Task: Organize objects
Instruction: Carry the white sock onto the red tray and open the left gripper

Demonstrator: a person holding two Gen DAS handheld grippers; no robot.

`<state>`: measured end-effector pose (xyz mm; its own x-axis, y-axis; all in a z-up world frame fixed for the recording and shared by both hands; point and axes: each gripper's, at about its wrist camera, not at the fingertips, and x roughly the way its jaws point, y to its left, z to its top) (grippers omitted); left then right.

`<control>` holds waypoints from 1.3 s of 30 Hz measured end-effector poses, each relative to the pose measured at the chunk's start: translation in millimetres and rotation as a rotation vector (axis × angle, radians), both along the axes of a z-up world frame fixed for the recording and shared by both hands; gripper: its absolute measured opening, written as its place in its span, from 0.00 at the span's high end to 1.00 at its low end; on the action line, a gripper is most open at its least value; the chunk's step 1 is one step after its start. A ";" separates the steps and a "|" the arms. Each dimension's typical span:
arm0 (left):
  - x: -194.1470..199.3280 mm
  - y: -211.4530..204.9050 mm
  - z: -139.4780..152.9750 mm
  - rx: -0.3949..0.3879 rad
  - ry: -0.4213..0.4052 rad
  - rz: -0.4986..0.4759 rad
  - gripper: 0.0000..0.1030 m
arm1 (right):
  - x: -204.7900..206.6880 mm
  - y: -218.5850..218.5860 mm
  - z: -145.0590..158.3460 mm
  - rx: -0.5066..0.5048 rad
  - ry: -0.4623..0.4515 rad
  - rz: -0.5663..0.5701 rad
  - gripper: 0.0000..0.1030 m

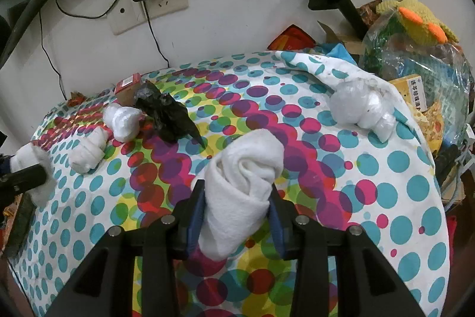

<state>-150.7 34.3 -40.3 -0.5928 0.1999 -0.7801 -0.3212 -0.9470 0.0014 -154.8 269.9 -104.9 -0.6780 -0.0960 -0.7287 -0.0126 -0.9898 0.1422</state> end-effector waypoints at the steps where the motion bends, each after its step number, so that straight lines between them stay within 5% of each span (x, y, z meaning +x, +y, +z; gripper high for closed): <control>1: 3.2 -6.4 2.0 -0.005 -0.001 0.016 0.54 | 0.1 -0.9 0.3 0.008 0.001 -0.001 0.62; 17: 31.8 -89.4 40.9 -0.032 0.043 0.189 0.54 | -0.1 -6.3 1.4 0.043 0.000 -0.002 0.62; 39: 41.8 -232.6 39.2 -0.082 0.015 0.489 0.54 | -0.2 -7.6 1.7 0.057 -0.004 -0.004 0.61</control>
<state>-108.8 -198.3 -1.1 -0.6131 -0.1659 -0.7724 0.1609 -0.9834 0.0835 -154.9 262.4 -103.2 -0.6752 -0.0516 -0.7358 -0.0171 -0.9962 0.0855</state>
